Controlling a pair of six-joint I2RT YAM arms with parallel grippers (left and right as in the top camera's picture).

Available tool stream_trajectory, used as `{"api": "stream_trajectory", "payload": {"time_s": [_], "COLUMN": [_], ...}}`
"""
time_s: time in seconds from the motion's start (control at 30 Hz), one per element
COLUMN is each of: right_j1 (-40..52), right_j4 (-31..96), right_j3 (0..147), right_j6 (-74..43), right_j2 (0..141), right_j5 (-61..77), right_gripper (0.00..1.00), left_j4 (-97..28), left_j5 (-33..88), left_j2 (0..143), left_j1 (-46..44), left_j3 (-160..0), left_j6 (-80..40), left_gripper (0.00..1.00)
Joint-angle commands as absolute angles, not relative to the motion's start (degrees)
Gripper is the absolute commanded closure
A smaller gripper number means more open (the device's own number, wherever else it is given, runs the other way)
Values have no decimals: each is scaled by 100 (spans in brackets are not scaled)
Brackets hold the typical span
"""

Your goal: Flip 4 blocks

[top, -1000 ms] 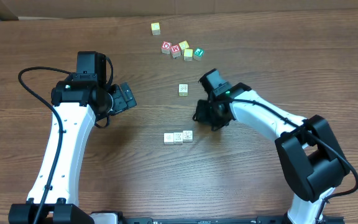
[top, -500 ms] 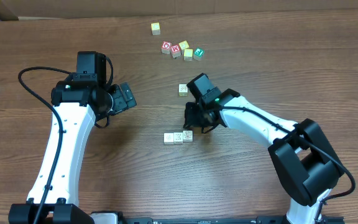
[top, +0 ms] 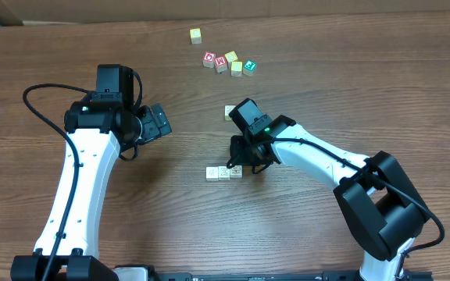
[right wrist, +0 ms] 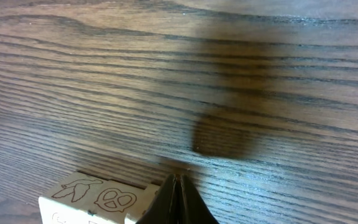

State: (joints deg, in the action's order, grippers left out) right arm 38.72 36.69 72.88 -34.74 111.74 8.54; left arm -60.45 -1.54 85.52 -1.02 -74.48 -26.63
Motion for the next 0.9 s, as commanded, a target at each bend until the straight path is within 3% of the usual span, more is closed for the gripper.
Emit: {"api": "stream_trajectory", "payload": {"time_s": [0.0,0.87], "right_j1": [3894,3894], "right_j4": [3634,3656], "right_j3": [7384,7384], "right_j6": [-3465,-3463], "right_j2": [11028,11028], "right_j5": [864,1315], "right_gripper": [96,96], "left_j4": [-6040,-6040], "left_j5": [-167,-167], "left_j2": [8549,8549], "left_j1": [-78,-78], "left_j3": [-7509,-7509], "left_j6": [-2637,-2637], "left_gripper": [0,0]}}
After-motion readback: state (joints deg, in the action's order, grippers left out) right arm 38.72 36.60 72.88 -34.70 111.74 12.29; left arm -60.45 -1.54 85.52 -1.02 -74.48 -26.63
